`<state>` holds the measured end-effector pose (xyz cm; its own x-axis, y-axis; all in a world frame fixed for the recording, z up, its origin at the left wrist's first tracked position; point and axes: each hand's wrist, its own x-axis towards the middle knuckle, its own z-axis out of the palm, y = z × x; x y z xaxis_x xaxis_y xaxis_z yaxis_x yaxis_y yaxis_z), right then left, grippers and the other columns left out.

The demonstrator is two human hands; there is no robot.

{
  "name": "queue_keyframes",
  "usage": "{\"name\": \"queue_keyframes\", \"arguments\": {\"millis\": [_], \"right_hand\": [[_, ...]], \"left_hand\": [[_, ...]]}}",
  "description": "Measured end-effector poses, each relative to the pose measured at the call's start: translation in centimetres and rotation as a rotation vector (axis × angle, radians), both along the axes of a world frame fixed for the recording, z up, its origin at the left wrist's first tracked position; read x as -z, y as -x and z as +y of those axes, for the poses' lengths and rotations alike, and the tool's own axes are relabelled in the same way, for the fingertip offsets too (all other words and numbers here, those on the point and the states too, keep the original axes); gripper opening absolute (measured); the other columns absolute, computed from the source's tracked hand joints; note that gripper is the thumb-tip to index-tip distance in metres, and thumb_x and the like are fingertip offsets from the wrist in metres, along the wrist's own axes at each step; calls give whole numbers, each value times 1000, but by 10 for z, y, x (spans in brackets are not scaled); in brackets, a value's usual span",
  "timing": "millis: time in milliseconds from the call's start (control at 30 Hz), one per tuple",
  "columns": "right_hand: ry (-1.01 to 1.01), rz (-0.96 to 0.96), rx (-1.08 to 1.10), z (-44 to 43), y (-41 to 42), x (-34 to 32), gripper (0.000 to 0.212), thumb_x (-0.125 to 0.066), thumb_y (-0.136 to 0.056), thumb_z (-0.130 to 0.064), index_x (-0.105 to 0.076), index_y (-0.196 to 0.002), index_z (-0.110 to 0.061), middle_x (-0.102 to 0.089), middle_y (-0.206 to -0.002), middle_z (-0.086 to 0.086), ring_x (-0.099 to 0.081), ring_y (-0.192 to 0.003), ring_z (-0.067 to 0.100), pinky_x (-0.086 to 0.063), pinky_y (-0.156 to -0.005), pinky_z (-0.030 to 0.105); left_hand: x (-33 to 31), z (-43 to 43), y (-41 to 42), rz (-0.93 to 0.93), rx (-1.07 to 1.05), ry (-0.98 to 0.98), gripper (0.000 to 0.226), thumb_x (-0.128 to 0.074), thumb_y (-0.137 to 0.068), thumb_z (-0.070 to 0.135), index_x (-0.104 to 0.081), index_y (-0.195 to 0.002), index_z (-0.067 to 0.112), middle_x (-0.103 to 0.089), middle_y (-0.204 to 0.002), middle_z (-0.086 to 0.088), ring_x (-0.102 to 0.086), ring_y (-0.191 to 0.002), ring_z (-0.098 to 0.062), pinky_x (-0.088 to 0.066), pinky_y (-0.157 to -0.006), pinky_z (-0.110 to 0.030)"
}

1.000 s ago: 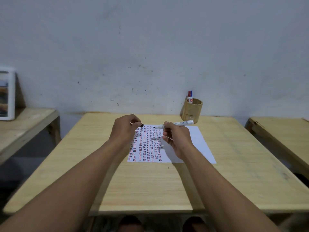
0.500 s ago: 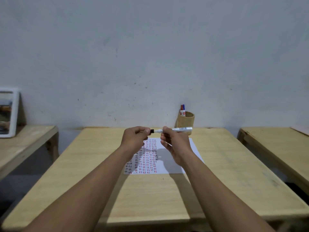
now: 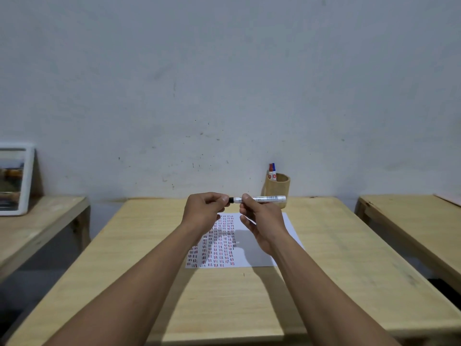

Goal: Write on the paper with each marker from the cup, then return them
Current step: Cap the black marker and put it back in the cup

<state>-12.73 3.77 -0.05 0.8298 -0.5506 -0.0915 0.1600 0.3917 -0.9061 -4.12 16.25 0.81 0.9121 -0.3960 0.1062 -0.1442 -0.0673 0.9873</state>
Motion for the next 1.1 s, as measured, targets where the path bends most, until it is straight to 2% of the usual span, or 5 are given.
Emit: {"name": "queue_keyframes", "arguments": {"millis": [300,467,667,967,1100], "right_hand": [[-264,-3,164,9,-5,-5,9,-72,-92,-9,-68,-95,-1,-68,-88,11,-66,-76,14,-59,-65,26],[-107,-49,353,2,-6,-13,80,-69,-91,-3,-22,-153,-21,-67,-86,10,-65,-70,16,-59,-63,26],[353,140,270,-22,3,-23,30,-46,-93,-7,-67,-112,-18,-63,-84,9,-57,-71,18,-53,-63,34],[500,198,323,-93,-7,-31,17,-56,-98,-16,-67,-87,-19,-67,-72,3,-57,-61,21,-49,-59,33],[644,189,356,-128,-22,-38,20,-61,-97,-29,-72,-111,-22,-71,-91,-2,-63,-71,15,-57,-72,40]], "left_hand": [[-11,-7,13,-58,-22,15,9,-72,-89,18,-80,-84,18,-78,-89,-5,-72,-89,-24,-61,-85,-38],[-20,-26,21,-116,-84,-22,10,-74,-84,23,-80,-77,25,-77,-79,2,-73,-85,-24,-60,-84,-44],[-37,-54,22,-282,-95,-91,13,-70,-88,24,-81,-86,20,-72,-72,5,-55,-57,-8,-41,-51,-12],[-30,-109,-3,-308,-100,-145,41,-50,-99,41,-75,-88,11,-76,-86,-6,-68,-85,-23,-50,-73,-30],[-5,-138,-26,-318,-62,-230,28,-60,-95,34,-71,-115,18,-73,-104,2,-65,-94,-15,-50,-79,-27]]}}
